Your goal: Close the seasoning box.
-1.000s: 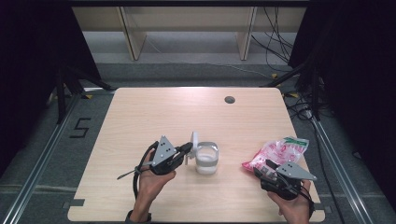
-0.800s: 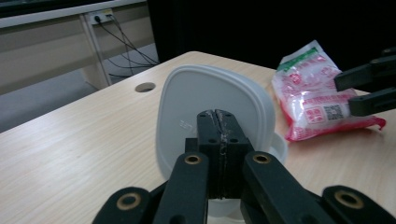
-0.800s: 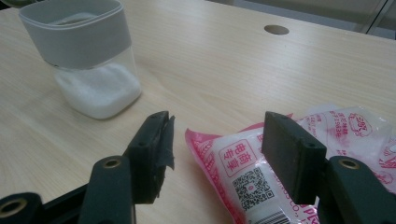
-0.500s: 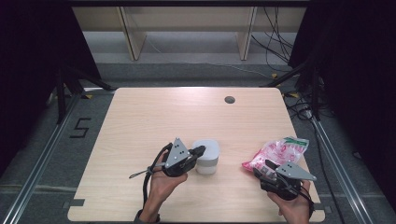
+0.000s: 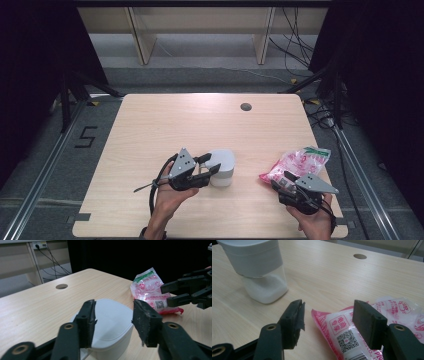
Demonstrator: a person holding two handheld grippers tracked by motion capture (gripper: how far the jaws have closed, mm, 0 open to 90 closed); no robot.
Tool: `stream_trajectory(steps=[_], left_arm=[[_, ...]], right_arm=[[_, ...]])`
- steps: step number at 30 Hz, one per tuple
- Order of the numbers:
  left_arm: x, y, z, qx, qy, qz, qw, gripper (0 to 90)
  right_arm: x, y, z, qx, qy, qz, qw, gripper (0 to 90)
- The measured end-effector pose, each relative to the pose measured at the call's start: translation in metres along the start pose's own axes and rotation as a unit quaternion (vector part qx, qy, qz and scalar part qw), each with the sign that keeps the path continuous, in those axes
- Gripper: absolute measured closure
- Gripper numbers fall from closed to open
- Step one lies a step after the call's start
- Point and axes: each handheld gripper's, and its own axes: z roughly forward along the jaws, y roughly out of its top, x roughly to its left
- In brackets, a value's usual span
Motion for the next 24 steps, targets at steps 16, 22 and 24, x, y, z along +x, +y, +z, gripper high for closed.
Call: stream_trajectory(steps=[16,22,24], left_arm=[[0.002,-0.011,-0.007,0.005,0.017,-0.022,0.9996,27.7],[0.002,-0.018,-0.013,0.002,0.021,-0.019,0.9996,25.7],[0.003,-0.021,-0.015,0.003,0.025,-0.026,0.9993,25.5]], right_arm=[[0.002,0.000,0.001,0.002,0.006,0.002,1.0000,41.7],[0.003,0.000,0.001,0.002,0.007,0.006,1.0000,41.7],[0.002,-0.001,0.001,0.002,0.007,0.006,1.0000,41.7]])
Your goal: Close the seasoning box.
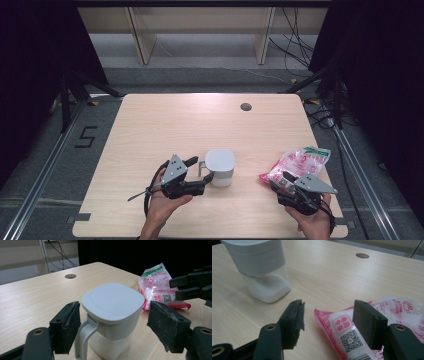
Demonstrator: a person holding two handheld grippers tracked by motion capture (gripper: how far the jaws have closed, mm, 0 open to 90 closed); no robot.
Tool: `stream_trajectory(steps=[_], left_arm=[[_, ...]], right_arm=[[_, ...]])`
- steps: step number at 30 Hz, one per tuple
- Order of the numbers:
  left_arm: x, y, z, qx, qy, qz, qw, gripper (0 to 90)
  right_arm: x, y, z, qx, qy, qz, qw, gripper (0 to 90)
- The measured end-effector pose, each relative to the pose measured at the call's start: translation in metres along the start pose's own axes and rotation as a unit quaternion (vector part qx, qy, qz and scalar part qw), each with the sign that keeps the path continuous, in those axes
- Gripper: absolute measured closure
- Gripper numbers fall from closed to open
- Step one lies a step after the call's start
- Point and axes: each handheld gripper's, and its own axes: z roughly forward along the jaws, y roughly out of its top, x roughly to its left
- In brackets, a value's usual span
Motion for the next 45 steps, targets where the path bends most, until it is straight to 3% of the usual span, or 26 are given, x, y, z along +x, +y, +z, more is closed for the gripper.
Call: stream_trajectory(steps=[1,4,18,22,26,27,28,29,31,32,33,35,38,39,41,43,45], left_arm=[[0.001,0.000,0.000,-0.001,-0.001,0.008,1.0000,25.3],[0.000,-0.003,-0.001,0.001,0.001,-0.003,1.0000,25.2],[-0.008,-0.011,-0.005,0.001,-0.005,0.001,1.0000,24.9],[-0.013,-0.016,-0.008,0.009,-0.001,0.010,0.9999,24.8],[-0.016,-0.020,-0.010,0.009,-0.002,0.007,0.9999,24.5],[-0.017,-0.022,-0.010,0.005,-0.008,0.003,1.0000,24.5],[-0.018,-0.023,-0.010,0.004,-0.011,-0.002,0.9999,24.3],[-0.021,-0.025,-0.011,0.005,-0.017,0.000,0.9998,24.2],[-0.023,-0.027,-0.011,0.011,-0.017,0.005,0.9998,24.1],[-0.024,-0.029,-0.010,0.006,-0.020,0.003,0.9998,24.0],[-0.024,-0.029,-0.010,0.011,-0.021,0.013,0.9996,24.0],[-0.026,-0.033,-0.009,0.007,-0.023,0.001,0.9997,24.0],[-0.027,-0.035,-0.010,0.015,-0.018,0.007,0.9997,24.8],[-0.029,-0.037,-0.009,0.020,-0.020,0.010,0.9995,25.0],[-0.030,-0.038,-0.010,0.023,-0.019,0.012,0.9995,24.7],[-0.031,-0.040,-0.011,0.024,-0.017,0.014,0.9995,24.2],[-0.031,-0.042,-0.010,0.022,-0.019,0.012,0.9995,23.9]], right_arm=[[0.000,0.000,0.000,0.000,0.000,0.000,1.0000,41.6],[0.000,0.000,-0.001,0.002,-0.005,-0.001,1.0000,41.6],[0.002,0.000,-0.001,0.002,-0.001,-0.005,1.0000,41.1],[0.007,-0.001,-0.001,0.001,0.008,0.010,0.9999,40.0],[0.009,-0.001,-0.001,0.000,0.022,0.000,0.9998,38.6],[0.012,-0.002,-0.002,0.005,0.025,0.013,0.9996,37.9],[0.011,-0.002,-0.001,0.007,0.033,0.001,0.9994,37.6],[0.015,-0.003,-0.001,0.009,0.030,0.012,0.9994,36.7],[0.015,-0.003,0.001,0.006,0.039,-0.005,0.9992,35.2],[0.016,-0.004,0.000,0.014,0.044,0.005,0.9989,35.0],[0.017,-0.005,0.001,0.018,0.044,-0.002,0.9989,35.0],[0.019,-0.006,0.001,0.023,0.051,-0.002,0.9984,35.0],[0.021,-0.007,0.000,0.024,0.051,-0.004,0.9984,34.9],[0.025,-0.008,-0.002,0.030,0.052,0.012,0.9981,34.7],[0.024,-0.009,-0.002,0.029,0.056,-0.003,0.9980,34.6],[0.027,-0.011,-0.004,0.033,0.057,0.005,0.9978,34.1],[0.026,-0.011,-0.003,0.033,0.061,-0.003,0.9976,33.6]])
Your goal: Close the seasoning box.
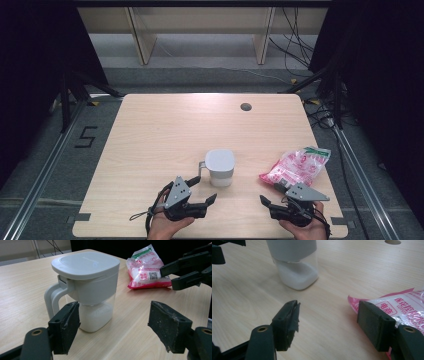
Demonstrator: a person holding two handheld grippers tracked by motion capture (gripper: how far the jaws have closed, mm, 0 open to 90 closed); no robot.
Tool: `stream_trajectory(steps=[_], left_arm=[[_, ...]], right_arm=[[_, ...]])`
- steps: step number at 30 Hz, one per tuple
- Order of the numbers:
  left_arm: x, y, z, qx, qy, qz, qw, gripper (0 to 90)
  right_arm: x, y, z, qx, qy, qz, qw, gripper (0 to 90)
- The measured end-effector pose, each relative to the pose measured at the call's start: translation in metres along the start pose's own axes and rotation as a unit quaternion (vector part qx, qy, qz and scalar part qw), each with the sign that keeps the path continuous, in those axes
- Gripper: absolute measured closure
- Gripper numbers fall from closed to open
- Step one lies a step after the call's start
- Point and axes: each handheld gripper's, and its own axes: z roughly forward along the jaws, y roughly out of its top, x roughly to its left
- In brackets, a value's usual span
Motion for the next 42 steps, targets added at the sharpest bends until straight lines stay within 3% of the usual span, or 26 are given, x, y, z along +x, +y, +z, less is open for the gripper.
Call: stream_trajectory(steps=[3,4,5,10,12,13,16,17,18,19,20,21,22,23,24,25,26,31,32,34,35,36,39,42], left_arm=[[-0.001,-0.006,0.002,0.008,-0.002,0.003,1.0000,23.4],[-0.002,-0.007,0.002,0.014,0.003,0.005,0.9999,23.2],[-0.002,-0.009,0.003,0.012,-0.001,0.000,0.9999,22.9],[-0.006,-0.020,0.001,0.020,-0.001,-0.006,0.9998,22.6],[-0.007,-0.025,0.000,0.020,-0.003,-0.008,0.9998,22.3],[-0.008,-0.027,-0.001,0.024,-0.003,-0.005,0.9997,22.3],[-0.011,-0.031,-0.002,0.018,-0.004,-0.017,0.9997,21.7],[-0.011,-0.033,-0.004,0.033,0.005,-0.003,0.9994,21.6],[-0.013,-0.034,-0.002,0.028,0.003,-0.010,0.9996,21.6],[-0.012,-0.034,-0.001,0.030,-0.003,0.003,0.9995,21.6],[-0.012,-0.034,-0.001,0.030,-0.003,0.003,0.9995,21.5],[-0.012,-0.034,0.000,0.031,-0.005,0.009,0.9995,21.4],[-0.015,-0.036,0.000,0.031,-0.003,-0.010,0.9995,21.4],[-0.014,-0.035,-0.001,0.046,0.002,0.008,0.9989,21.4],[-0.016,-0.036,0.002,0.034,-0.005,-0.008,0.9994,21.4],[-0.016,-0.037,0.003,0.032,-0.007,-0.010,0.9994,21.4],[-0.016,-0.037,0.003,0.032,-0.007,-0.010,0.9994,21.4],[-0.013,-0.036,0.001,0.036,-0.007,-0.001,0.9993,21.3],[-0.014,-0.037,0.001,0.035,-0.005,-0.011,0.9993,21.3],[-0.013,-0.037,0.001,0.032,-0.006,-0.004,0.9995,21.3],[-0.013,-0.037,0.000,0.034,0.000,-0.016,0.9993,21.3],[-0.011,-0.037,-0.002,0.044,0.005,-0.002,0.9990,21.3],[-0.012,-0.037,-0.001,0.039,0.000,-0.012,0.9992,21.2],[-0.011,-0.037,-0.001,0.039,0.002,-0.014,0.9991,21.0]], right_arm=[[0.001,-0.003,0.001,0.014,0.008,-0.003,0.9999,31.5],[0.003,-0.004,0.001,0.024,0.001,0.002,0.9997,31.4],[0.001,-0.004,0.002,0.022,0.010,-0.011,0.9997,31.1],[0.004,-0.007,0.001,0.025,0.009,-0.005,0.9996,30.6],[0.004,-0.008,0.001,0.021,-0.001,-0.019,0.9996,30.4],[0.006,-0.009,0.000,0.032,0.007,-0.008,0.9994,30.4],[0.007,-0.010,0.000,0.027,0.008,-0.018,0.9994,30.2],[0.009,-0.012,-0.001,0.034,0.007,-0.010,0.9993,30.0],[0.010,-0.012,-0.001,0.033,0.010,-0.011,0.9993,29.7],[0.009,-0.013,0.000,0.036,0.021,-0.017,0.9990,29.2],[0.011,-0.014,-0.001,0.040,0.023,-0.011,0.9989,28.8],[0.010,-0.014,-0.002,0.039,0.010,-0.027,0.9988,28.8],[0.010,-0.014,-0.002,0.039,0.010,-0.027,0.9988,28.7],[0.013,-0.016,-0.002,0.047,0.011,-0.018,0.9986,28.6],[0.012,-0.016,-0.002,0.041,0.015,-0.026,0.9987,28.6],[0.012,-0.016,-0.002,0.051,0.026,-0.027,0.9980,28.6],[0.011,-0.016,-0.002,0.042,0.014,-0.035,0.9984,28.6],[0.011,-0.017,-0.003,0.045,0.010,-0.023,0.9986,28.6],[0.011,-0.017,-0.003,0.049,0.012,-0.019,0.9985,28.6],[0.011,-0.017,-0.004,0.052,0.011,-0.018,0.9984,28.6],[0.011,-0.017,-0.003,0.051,0.013,-0.017,0.9985,28.6],[0.011,-0.017,-0.003,0.049,0.012,-0.015,0.9986,28.9],[0.009,-0.016,-0.005,0.036,-0.005,-0.021,0.9991,29.3],[0.010,-0.016,-0.007,0.038,-0.006,0.000,0.9993,29.3]])
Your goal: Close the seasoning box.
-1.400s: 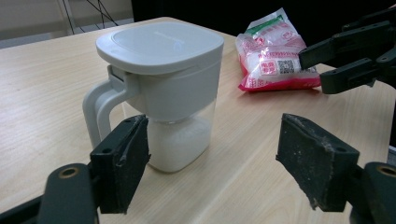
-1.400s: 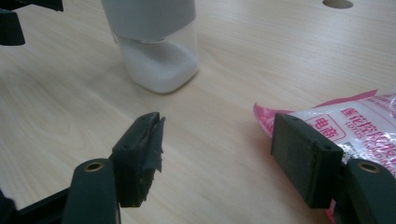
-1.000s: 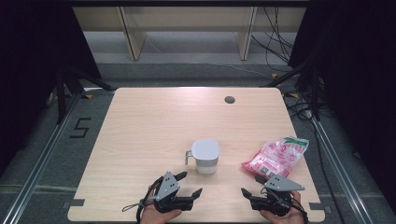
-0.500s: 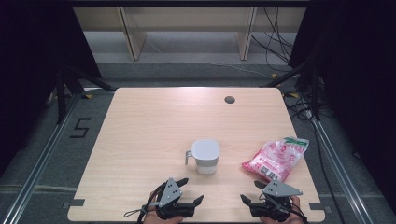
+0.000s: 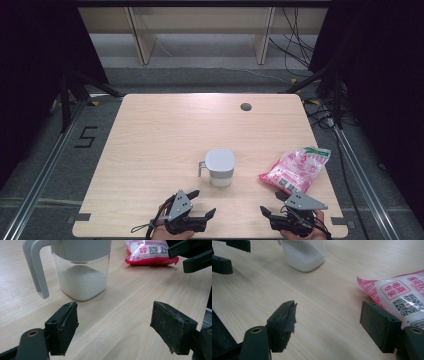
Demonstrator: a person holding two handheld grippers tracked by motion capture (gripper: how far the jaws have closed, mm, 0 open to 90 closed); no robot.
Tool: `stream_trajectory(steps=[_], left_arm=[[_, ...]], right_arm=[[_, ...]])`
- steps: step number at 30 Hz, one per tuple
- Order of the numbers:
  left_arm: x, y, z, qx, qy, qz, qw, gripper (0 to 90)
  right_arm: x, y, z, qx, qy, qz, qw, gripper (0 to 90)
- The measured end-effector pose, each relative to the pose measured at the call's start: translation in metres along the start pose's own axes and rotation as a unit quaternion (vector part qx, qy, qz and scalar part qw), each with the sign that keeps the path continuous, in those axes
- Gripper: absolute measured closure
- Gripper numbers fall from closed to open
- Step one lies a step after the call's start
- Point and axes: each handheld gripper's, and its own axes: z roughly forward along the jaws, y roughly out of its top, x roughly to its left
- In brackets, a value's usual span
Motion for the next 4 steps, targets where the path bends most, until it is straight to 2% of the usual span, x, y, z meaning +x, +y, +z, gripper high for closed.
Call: stream_trajectory(steps=[1,4], left_arm=[[-0.0003,-0.0001,0.0008,-0.002,0.000,-0.005,1.0000,21.0],[0.0008,-0.0004,0.0015,-0.006,-0.003,-0.007,1.0000,21.1]], right_arm=[[-0.0018,0.0002,0.0005,-0.005,0.000,-0.011,0.9999,29.2],[-0.0009,0.0002,0.0013,-0.003,0.005,-0.009,0.9999,29.2]])
